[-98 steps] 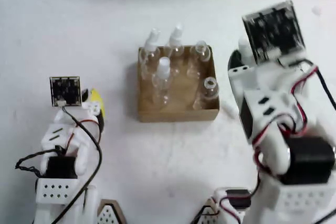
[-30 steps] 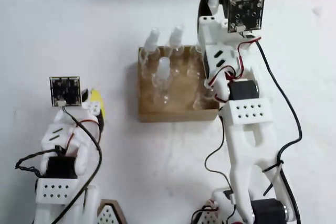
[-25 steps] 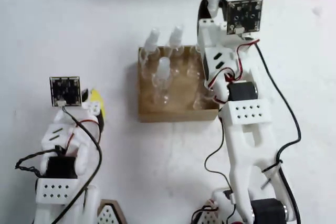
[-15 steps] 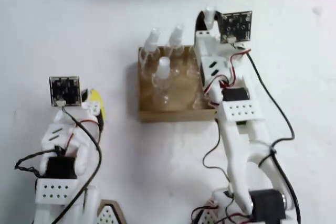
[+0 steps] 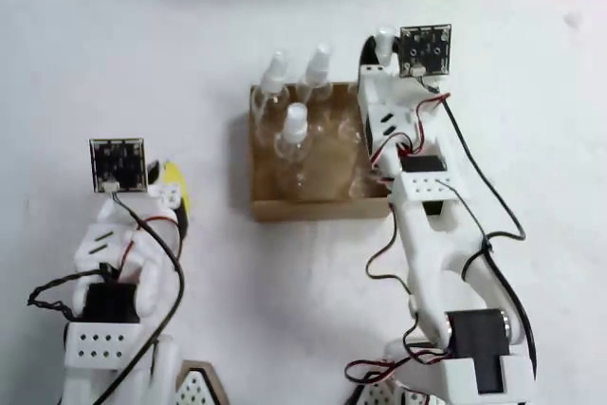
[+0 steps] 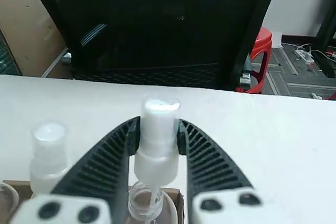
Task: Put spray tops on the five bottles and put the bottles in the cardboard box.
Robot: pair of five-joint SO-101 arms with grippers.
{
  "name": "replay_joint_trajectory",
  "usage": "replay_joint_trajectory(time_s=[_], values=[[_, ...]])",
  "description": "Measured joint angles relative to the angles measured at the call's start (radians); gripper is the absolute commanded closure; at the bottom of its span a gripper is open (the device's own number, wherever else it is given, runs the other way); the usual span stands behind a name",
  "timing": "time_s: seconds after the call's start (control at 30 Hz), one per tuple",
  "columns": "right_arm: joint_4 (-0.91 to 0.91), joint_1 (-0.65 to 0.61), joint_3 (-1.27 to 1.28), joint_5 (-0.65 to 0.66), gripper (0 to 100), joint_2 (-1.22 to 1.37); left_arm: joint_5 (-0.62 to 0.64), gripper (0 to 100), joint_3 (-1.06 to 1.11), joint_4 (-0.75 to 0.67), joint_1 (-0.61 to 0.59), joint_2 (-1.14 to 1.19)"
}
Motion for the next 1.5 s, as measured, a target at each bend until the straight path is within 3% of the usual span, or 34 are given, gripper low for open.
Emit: replay_joint_trajectory(time_s=[0.23, 0.47, 0.87, 1.3, 1.5], values=[[0.011, 0.000, 0.000, 0.000, 96.7, 0.028, 0.000, 93, 0.000, 0.000, 0.000, 0.000], [0.064, 0.000, 0.000, 0.000, 79.2, 0.028, 0.000, 93, 0.000, 0.000, 0.000, 0.000], [0.098, 0.000, 0.003, 0.000, 80.0, 0.002, 0.000, 93, 0.000, 0.000, 0.000, 0.000], [0.379, -0.064, 0.003, 0.000, 80.0, -0.339, 0.000, 93, 0.000, 0.000, 0.000, 0.000], [0.600, 0.032, 0.003, 0.000, 80.0, -0.565, 0.000, 93, 0.000, 0.000, 0.000, 0.000]])
